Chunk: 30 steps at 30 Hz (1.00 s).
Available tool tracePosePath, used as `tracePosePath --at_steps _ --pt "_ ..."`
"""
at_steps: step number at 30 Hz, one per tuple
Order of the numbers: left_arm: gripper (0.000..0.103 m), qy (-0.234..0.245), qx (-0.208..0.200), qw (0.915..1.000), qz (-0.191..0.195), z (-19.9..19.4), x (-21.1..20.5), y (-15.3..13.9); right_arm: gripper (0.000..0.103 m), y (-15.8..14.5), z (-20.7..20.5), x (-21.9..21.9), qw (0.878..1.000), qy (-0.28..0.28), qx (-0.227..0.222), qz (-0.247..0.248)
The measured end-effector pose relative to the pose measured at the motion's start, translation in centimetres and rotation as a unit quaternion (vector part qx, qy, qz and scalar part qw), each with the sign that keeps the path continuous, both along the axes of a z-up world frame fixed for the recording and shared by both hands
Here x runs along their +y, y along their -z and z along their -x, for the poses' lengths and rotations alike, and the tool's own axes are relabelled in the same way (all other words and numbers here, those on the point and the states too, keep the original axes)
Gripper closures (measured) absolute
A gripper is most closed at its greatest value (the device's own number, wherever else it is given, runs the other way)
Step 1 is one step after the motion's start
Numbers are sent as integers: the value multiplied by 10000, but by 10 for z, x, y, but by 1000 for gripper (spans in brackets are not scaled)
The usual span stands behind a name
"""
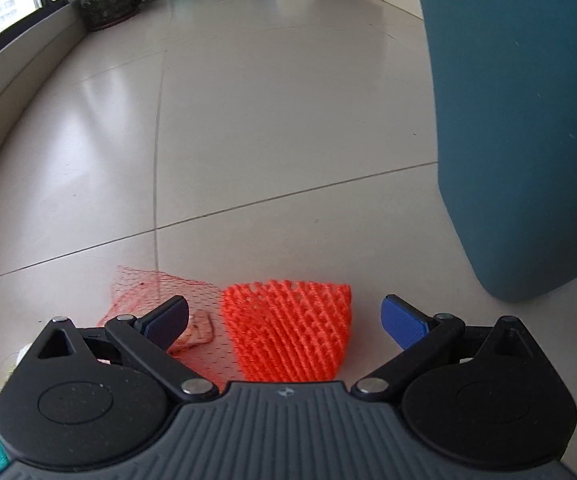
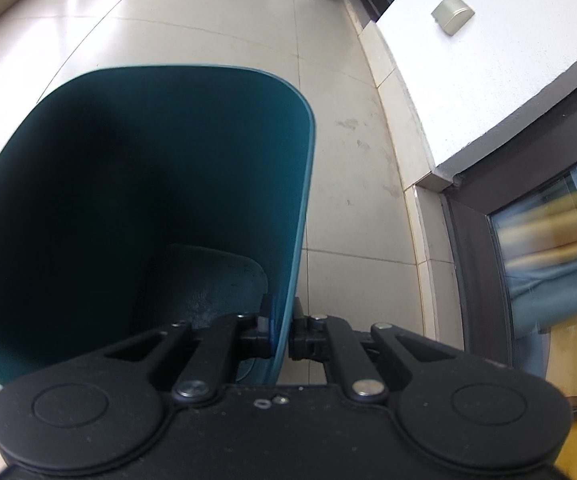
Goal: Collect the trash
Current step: 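Lower the left tool onto the red mesh bag and close on it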
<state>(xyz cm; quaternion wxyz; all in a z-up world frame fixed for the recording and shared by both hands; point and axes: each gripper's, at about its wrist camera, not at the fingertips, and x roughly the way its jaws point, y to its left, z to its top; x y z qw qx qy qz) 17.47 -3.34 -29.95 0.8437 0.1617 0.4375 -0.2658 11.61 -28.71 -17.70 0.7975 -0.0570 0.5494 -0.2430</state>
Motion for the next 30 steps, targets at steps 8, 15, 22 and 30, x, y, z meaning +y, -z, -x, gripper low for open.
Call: tracePosePath --at_steps 8,15,22,30 --pt "0 -507 -224 9982 -220 -20 31 -9 98 9 12 -21 9999 -81 -94 -65" --pt "1 -1167 492 9915 -291 -54 64 23 97 14 17 -29 9996 -226 -65 -141" --pt "56 -1176 777 9897 -264 -62 73 33 97 10 18 -19 9992 -346 -165 -120" --pt "95 -1044 619 9917 -422 -45 76 26 97 8 24 -18 9989 -374 -249 -116"
